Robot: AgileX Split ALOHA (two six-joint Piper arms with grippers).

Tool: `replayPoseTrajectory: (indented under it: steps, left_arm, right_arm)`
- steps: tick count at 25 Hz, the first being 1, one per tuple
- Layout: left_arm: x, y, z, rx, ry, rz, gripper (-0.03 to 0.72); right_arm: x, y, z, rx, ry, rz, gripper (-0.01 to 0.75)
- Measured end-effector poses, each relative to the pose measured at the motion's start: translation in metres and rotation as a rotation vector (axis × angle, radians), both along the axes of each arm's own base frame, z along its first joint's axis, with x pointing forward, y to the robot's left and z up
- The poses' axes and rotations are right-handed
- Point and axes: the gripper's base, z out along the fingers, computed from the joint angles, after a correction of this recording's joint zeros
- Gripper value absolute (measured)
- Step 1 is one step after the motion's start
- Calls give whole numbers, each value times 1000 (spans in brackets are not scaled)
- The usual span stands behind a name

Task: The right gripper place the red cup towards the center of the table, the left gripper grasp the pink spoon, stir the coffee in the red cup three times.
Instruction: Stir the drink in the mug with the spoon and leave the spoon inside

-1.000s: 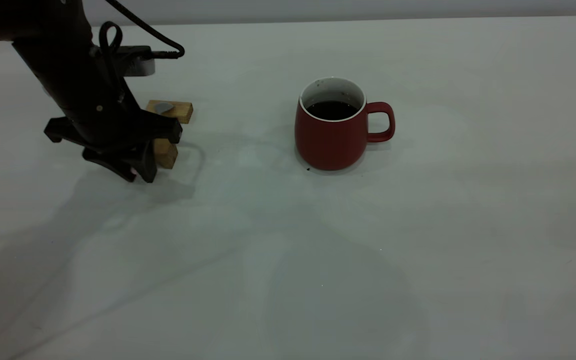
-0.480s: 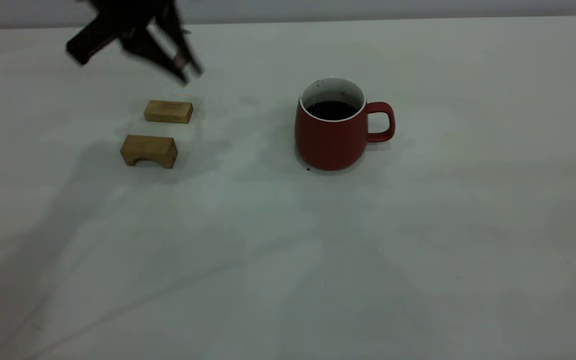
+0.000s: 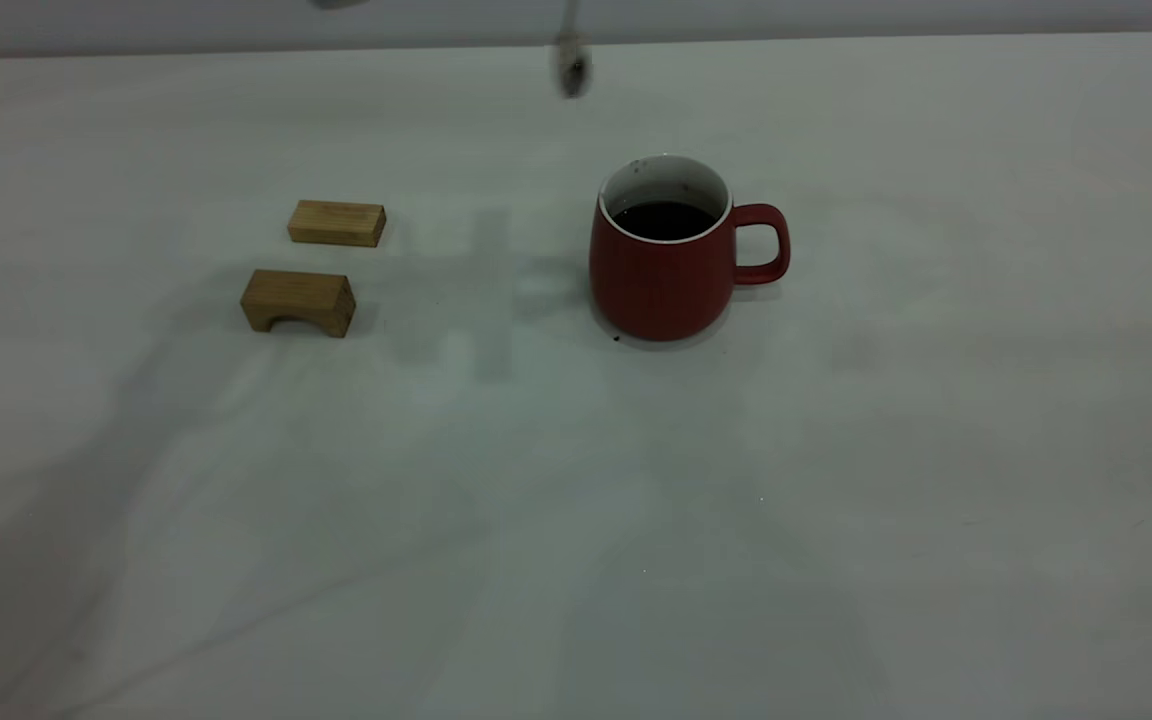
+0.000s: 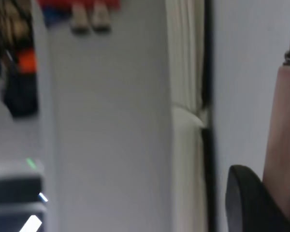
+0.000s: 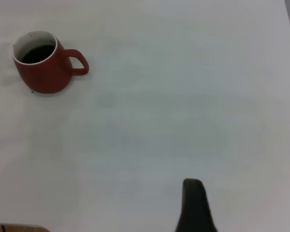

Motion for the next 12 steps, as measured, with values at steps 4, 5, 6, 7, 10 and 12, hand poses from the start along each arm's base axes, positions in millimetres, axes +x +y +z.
replayPoseTrajectory:
  steps: [4,5,6,7,10,12]
  left_arm:
    - [5,-12,-28,-62,61,41,147]
    - [5,-13,-36,-57,58,38,147]
    - [5,-14,-42,-52,50,34,147]
    - [5,-14,-48,-46,48,31,147]
    - [6,-16,-65,-23,36,30,146]
    - [5,-17,-75,-11,25,22,144]
  right_arm:
    - [0,0,0,0,0,0,585]
    - [0,0,0,0,0,0,585]
    - [0,0,0,0,0,0,585]
    - [0,0,0,0,0,0,585]
    - [0,0,0,0,0,0,585]
    - [0,0,0,0,0,0,585]
